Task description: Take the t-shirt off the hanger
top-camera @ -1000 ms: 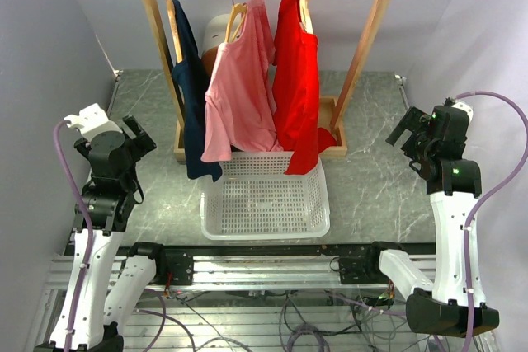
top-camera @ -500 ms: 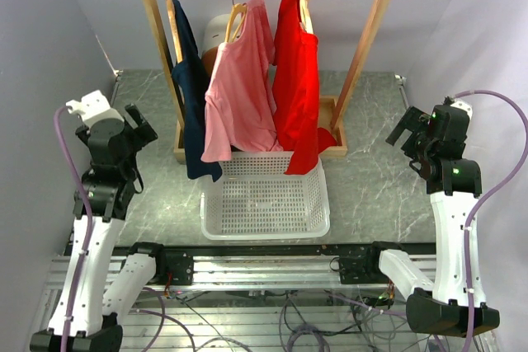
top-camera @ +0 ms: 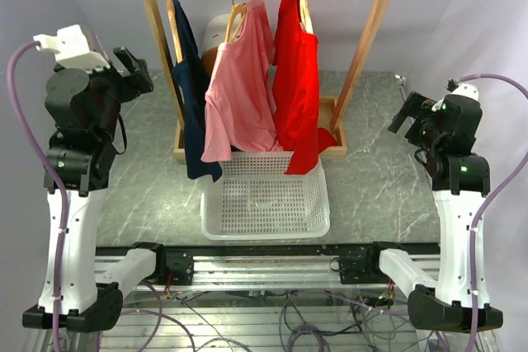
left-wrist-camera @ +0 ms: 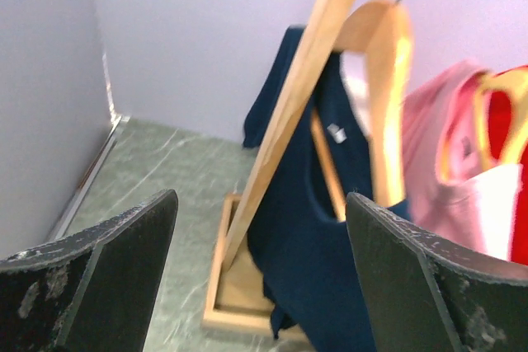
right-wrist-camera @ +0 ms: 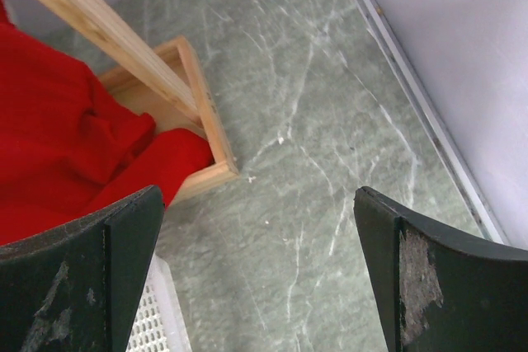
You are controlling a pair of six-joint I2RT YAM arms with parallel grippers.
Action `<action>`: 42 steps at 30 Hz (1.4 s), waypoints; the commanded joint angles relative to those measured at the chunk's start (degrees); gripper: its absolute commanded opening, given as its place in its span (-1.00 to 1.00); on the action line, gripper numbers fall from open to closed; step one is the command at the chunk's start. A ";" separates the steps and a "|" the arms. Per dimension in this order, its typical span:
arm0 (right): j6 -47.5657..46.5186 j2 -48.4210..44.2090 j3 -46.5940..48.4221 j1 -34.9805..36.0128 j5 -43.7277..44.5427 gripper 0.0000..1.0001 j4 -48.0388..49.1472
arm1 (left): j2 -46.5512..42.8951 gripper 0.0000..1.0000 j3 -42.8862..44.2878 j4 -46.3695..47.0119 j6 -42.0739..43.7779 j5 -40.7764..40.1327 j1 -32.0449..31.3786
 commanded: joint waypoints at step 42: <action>0.70 -3.69 5.61 0.89 -9.53 0.66 7.06 | 30.95 0.36 26.35 6.14 -3.89 11.75 -5.64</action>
